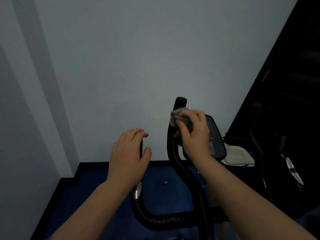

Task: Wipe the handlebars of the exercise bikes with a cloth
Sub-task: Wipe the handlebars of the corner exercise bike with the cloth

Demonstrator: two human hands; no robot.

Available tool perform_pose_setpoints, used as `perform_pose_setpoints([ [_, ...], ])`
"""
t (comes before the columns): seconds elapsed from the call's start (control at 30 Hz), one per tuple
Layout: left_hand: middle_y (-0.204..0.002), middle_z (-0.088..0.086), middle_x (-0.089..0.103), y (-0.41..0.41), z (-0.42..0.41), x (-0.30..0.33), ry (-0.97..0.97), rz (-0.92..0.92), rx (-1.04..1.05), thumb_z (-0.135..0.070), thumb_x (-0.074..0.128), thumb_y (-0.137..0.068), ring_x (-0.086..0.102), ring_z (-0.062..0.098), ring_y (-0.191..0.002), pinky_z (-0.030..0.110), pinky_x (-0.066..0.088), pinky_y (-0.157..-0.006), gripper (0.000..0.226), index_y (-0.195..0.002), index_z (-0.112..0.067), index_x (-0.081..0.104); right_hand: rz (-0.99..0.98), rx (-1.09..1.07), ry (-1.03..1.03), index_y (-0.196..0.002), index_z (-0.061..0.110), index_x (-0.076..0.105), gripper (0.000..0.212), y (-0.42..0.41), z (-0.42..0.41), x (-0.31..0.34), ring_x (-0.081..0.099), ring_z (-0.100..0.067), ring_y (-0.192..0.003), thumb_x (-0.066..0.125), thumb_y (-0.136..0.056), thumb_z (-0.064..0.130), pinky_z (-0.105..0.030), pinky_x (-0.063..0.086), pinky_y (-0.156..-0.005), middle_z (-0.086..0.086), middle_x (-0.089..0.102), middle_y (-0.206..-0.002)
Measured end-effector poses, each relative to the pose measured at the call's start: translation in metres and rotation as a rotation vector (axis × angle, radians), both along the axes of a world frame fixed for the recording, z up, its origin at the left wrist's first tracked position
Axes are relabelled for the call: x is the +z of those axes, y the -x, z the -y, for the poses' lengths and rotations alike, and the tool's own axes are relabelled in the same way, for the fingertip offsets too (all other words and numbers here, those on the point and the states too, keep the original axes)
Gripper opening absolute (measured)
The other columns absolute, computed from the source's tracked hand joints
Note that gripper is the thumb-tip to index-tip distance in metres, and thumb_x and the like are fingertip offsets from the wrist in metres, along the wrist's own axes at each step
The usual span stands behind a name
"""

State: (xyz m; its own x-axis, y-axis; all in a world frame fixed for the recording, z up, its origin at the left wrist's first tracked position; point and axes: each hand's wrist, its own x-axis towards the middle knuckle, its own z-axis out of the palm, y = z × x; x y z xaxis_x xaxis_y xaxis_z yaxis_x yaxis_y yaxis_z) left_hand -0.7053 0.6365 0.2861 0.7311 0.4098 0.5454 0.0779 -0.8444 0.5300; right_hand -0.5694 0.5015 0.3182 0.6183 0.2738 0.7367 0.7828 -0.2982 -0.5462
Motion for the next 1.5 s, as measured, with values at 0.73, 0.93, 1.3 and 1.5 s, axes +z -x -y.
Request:
perform_pose_setpoints([
  [0.73, -0.129, -0.006, 0.05, -0.005, 0.001, -0.005, 0.022, 0.05, 0.0, -0.027, 0.051, -0.085, 0.037, 0.007, -0.121, 0.021, 0.03, -0.096, 0.042, -0.126, -0.019, 0.053, -0.061, -0.004, 0.256, -0.1, 0.019, 0.063, 0.012, 0.018, -0.007, 0.011, 0.054, -0.007, -0.085, 0.066, -0.088, 0.019, -0.014, 0.045, -0.074, 0.0, 0.046, -0.107],
  [0.93, -0.131, -0.005, 0.049, -0.005, 0.001, -0.007, 0.047, 0.06, -0.007, -0.028, 0.05, -0.085, 0.037, 0.009, -0.122, 0.024, 0.03, -0.096, 0.043, -0.126, -0.018, 0.054, -0.21, 0.341, 0.575, -0.101, 0.027, 0.064, 0.012, 0.015, 0.039, 0.011, 0.053, -0.009, -0.097, 0.062, -0.09, 0.021, -0.022, 0.043, -0.086, 0.002, 0.054, -0.105],
  [1.3, -0.137, -0.004, 0.046, 0.001, -0.001, -0.004, 0.024, 0.024, -0.045, -0.027, 0.048, -0.085, 0.038, 0.01, -0.129, 0.027, 0.035, -0.096, 0.038, -0.12, -0.015, 0.059, -0.135, 0.343, 0.507, -0.103, 0.025, 0.068, 0.015, 0.026, 0.042, -0.008, 0.053, -0.006, -0.095, 0.062, -0.09, 0.021, -0.023, 0.045, -0.083, 0.008, 0.05, -0.103],
  [1.5, -0.138, 0.0, 0.043, 0.0, 0.002, -0.007, 0.014, 0.021, -0.029, -0.018, 0.06, -0.087, 0.036, 0.013, -0.131, 0.023, 0.03, -0.098, 0.031, -0.117, -0.011, 0.06, -0.266, 0.534, 0.692, -0.097, 0.027, 0.066, 0.01, 0.005, 0.045, 0.021, 0.056, -0.014, -0.101, 0.065, -0.088, 0.021, -0.034, 0.045, -0.094, 0.0, 0.055, -0.104],
])
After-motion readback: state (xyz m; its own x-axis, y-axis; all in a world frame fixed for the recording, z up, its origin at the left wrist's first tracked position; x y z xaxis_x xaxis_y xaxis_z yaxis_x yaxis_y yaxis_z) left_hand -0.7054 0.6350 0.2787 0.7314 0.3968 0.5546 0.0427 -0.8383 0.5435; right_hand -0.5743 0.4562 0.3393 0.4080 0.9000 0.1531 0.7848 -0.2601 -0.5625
